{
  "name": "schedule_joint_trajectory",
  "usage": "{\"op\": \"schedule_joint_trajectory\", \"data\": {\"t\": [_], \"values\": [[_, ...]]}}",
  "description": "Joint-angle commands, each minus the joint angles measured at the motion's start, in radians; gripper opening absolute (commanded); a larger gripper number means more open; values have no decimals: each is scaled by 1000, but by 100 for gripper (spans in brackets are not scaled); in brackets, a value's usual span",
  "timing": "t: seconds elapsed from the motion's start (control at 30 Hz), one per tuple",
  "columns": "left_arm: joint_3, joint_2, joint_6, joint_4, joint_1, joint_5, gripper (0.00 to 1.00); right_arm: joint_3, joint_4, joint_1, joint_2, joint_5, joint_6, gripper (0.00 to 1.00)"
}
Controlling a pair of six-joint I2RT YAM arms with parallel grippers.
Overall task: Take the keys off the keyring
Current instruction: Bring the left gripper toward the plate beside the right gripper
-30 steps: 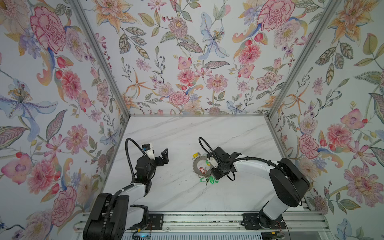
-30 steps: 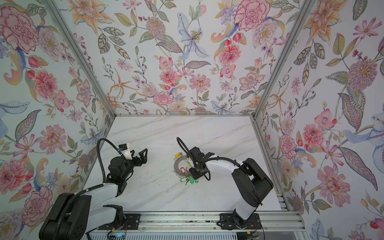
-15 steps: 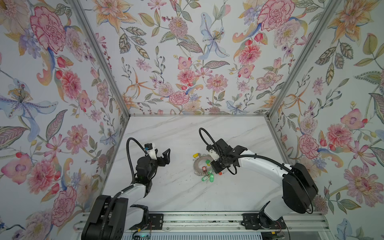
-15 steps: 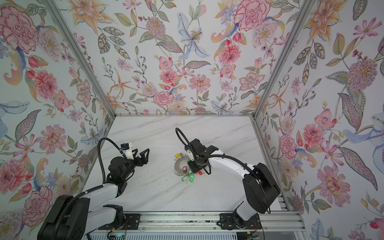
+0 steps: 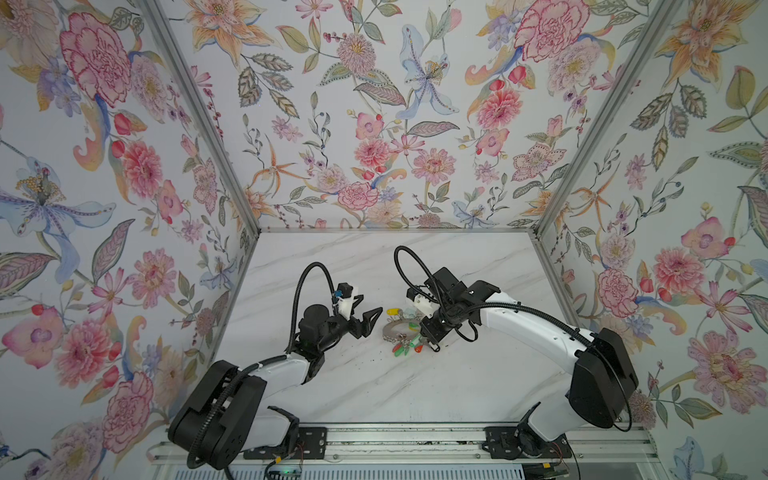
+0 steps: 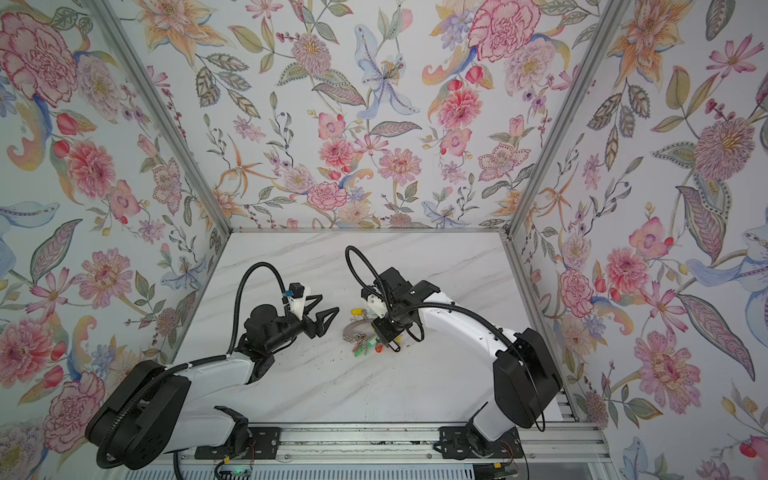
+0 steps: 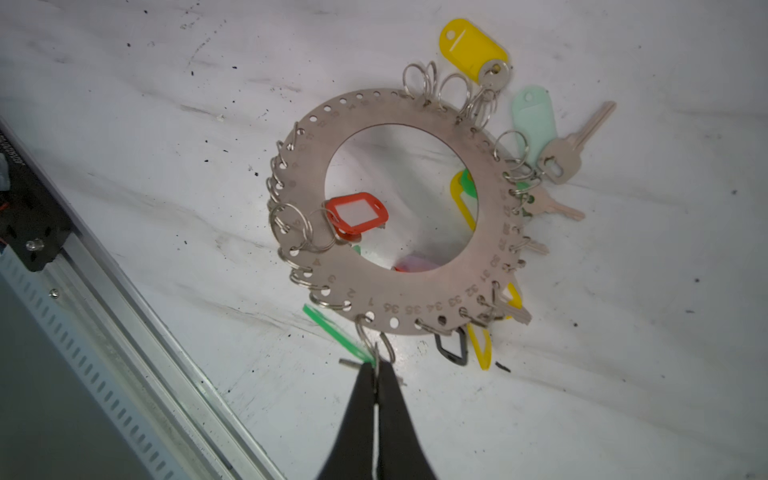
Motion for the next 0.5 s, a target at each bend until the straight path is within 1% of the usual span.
{"op": "schedule_joint_trajectory", "data": {"t": [0.0, 0.07, 0.1, 0.13, 0.17, 0.23, 0.27, 0.33, 0.4, 0.47], "values": [[46, 62, 24, 38, -30, 90, 78, -50, -45, -29, 17, 143, 40, 6], [61, 93, 30, 48, -48, 129, 76, -73, -18, -27, -3, 159, 55, 6], [73, 109, 46, 48, -63, 173, 77, -82, -5, -29, -21, 156, 56, 6], [85, 122, 62, 45, -77, 211, 82, -85, 0, -30, -34, 153, 58, 7], [104, 138, 77, 29, -96, 239, 89, -84, 1, -31, -44, 149, 56, 7], [138, 174, 100, 1, -129, 270, 89, -76, -7, -31, -59, 150, 51, 7], [155, 190, 112, -13, -146, 266, 89, -73, -11, -31, -66, 155, 45, 7], [187, 245, 139, -48, -171, 247, 83, -73, -18, -32, -79, 170, 41, 7], [233, 282, 177, -107, -192, 229, 74, -77, -17, -37, -91, 175, 41, 7], [263, 317, 188, -115, -206, 222, 72, -85, -13, -43, -110, 157, 45, 7]]}}
